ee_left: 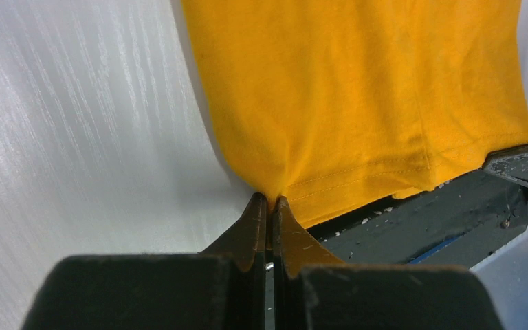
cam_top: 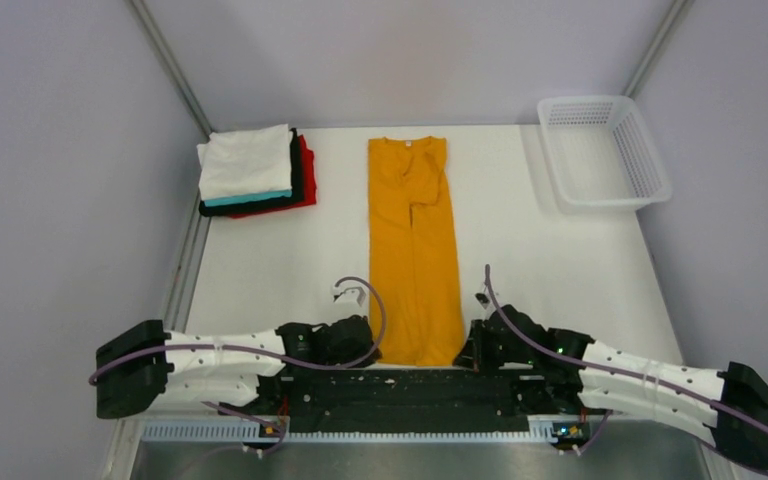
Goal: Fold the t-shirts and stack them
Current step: Grab the bottom of the folded rectangular tshirt with both arms, then fold the folded rectangular tshirt in 1/3 of the way
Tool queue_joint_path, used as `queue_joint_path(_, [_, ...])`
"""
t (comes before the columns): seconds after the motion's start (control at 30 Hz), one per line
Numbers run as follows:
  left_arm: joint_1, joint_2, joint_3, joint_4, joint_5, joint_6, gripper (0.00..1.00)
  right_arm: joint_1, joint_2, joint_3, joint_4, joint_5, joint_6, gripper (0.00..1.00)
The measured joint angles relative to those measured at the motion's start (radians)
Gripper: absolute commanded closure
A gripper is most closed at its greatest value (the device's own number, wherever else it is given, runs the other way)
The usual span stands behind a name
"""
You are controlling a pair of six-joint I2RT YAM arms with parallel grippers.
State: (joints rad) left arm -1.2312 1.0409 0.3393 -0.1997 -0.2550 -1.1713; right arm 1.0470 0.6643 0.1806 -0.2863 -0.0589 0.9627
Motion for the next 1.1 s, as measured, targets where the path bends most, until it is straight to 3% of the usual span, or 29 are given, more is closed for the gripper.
queue_joint_path(0.17, [0.0, -0.048, 0.004, -0.035, -0.008, 0.034, 1.0, 0.0, -0.068, -0.005, -0.006, 0.011, 0.016, 1.0])
queue_joint_path(0.33, [0.036, -0.063, 0.06, -0.064, -0.05, 0.093, 1.0, 0.0, -0.019, 0.039, -0.011, 0.091, -0.008, 1.0])
queue_joint_path(0.57, [0.23, -0.051, 0.164, -0.029, -0.018, 0.201, 1.0, -0.014, 0.19, 0.236, 0.032, 0.235, -0.094, 1.0])
queue_joint_path(0.77, [0.384, -0.01, 0.249, -0.024, -0.002, 0.274, 1.0, -0.144, 0.315, 0.317, 0.119, 0.255, -0.158, 1.0])
queue_joint_path(1.1, [0.571, 0.249, 0.428, 0.013, 0.084, 0.344, 1.0, -0.309, 0.536, 0.465, 0.246, 0.28, -0.277, 1.0])
